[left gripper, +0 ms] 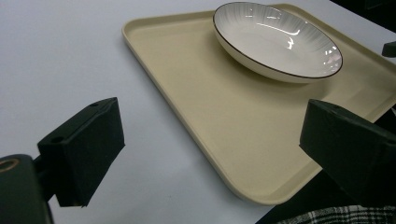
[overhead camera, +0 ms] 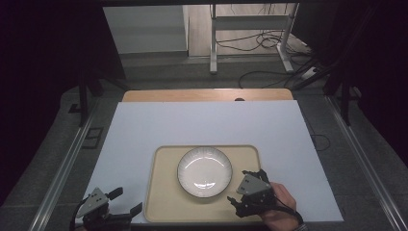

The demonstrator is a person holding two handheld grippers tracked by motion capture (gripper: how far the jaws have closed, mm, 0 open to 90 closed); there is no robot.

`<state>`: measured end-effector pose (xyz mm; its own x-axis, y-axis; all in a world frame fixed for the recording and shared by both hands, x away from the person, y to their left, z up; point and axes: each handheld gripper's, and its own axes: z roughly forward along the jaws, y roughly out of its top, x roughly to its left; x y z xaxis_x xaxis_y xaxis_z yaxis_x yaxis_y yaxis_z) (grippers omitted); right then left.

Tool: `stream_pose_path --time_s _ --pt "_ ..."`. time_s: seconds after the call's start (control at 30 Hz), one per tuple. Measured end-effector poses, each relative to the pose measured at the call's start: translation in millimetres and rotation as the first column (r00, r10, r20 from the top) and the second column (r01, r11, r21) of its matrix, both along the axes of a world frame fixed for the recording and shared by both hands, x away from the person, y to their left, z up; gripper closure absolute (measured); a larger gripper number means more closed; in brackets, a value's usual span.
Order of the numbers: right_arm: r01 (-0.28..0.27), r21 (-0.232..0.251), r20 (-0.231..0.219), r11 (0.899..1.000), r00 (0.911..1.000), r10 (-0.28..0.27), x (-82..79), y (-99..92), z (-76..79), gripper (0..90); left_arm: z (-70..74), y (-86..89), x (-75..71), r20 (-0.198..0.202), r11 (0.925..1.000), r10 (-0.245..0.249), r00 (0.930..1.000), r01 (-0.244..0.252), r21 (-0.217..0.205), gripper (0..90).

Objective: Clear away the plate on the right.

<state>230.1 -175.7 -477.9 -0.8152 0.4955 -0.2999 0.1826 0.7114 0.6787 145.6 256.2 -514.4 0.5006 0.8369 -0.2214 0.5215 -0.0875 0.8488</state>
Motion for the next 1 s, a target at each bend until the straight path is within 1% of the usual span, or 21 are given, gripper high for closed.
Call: stream_pose_path --time_s 0.1,0.37,0.83,1.0 --pt "0.008 0.031 -0.018 0.999 0.9998 -0.007 -0.1 -4.3 1.0 8.5 0.0 -0.1 0.0 0.0 1.0 0.0 1.0 0.0 0.0 6.2" --pt "0.025 0.067 -0.03 0.997 0.9993 -0.023 -1.7 -13.8 1.8 6.5 0.0 0.0 0.0 0.0 1.0 0.0 1.0 0.0 0.0 6.2" --pt "0.058 0.083 -0.046 0.995 0.9975 -0.054 -4.6 -27.5 -1.0 1.6 0.2 0.0 0.2 -0.001 1.0 -0.001 1.0 0.001 0.003 6.1" --pt "0.069 0.105 -0.067 0.992 0.9958 -0.062 -5.0 -32.1 -1.4 0.1 0.2 0.1 0.1 -0.001 1.0 -0.001 1.0 0.001 0.003 6.1"
